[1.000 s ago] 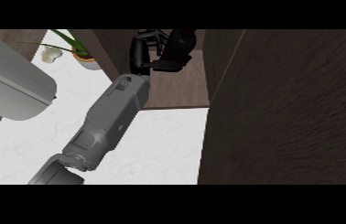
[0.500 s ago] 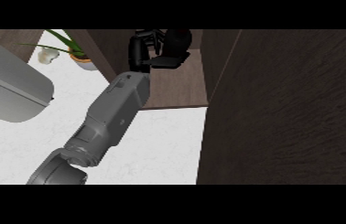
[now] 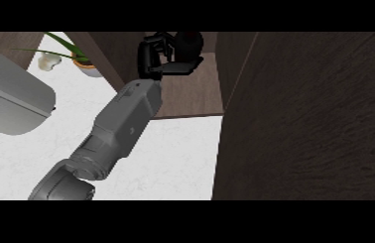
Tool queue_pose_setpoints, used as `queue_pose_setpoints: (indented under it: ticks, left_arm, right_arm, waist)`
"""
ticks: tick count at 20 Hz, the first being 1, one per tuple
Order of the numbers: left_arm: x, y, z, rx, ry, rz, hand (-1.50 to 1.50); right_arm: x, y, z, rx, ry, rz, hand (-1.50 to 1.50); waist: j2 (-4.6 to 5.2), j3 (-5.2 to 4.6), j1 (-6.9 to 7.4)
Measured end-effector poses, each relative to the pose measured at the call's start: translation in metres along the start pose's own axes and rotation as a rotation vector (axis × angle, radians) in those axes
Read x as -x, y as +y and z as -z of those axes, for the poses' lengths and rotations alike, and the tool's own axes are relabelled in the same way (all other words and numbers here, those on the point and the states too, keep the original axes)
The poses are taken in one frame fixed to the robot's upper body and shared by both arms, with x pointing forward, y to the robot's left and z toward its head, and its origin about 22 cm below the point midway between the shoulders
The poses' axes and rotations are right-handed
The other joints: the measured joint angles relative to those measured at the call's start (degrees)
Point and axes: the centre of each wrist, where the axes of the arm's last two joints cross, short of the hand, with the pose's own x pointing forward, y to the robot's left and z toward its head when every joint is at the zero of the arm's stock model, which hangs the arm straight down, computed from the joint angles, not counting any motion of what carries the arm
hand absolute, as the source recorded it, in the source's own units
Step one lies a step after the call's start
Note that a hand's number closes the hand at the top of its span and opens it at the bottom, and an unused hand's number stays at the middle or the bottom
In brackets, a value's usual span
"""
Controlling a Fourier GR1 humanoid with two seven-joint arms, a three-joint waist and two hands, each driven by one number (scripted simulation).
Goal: Pick up the wine, place it into the cabinet and close the cabinet
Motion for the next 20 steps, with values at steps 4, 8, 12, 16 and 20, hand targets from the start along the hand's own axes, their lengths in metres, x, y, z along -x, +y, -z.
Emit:
queue_pose_setpoints:
  ticks: [4, 8, 12, 16, 20]
  left_arm:
    - [0.003, 0.001, -0.002, -0.014, 0.002, 0.024, 1.50]
    - [0.005, 0.004, -0.002, -0.016, 0.013, 0.058, -1.50]
    - [0.009, 0.005, -0.005, -0.023, 0.017, 0.101, -1.50]
    - [0.008, 0.008, -0.004, -0.026, 0.023, 0.145, -1.50]
    - [0.014, 0.012, -0.008, -0.027, 0.023, 0.192, -1.50]
  right_arm:
    - [-0.001, 0.001, 0.001, -0.011, 0.002, -0.005, -1.50]
    - [-0.003, 0.003, 0.003, -0.017, -0.011, 0.002, -1.50]
    - [-0.004, 0.005, 0.005, -0.015, -0.013, 0.004, -1.50]
    - [-0.003, 0.004, 0.004, -0.013, -0.016, -0.002, -1.50]
    - [-0.003, 0.004, 0.005, -0.013, -0.016, 0.000, -1.50]
  waist:
    - [0.11, -0.04, -0.32]
    - [0.20, -0.02, -0.36]
    - [0.24, -0.05, -0.26]
    - [0.36, -0.03, -0.62]
    - [0.44, -0.04, -0.75]
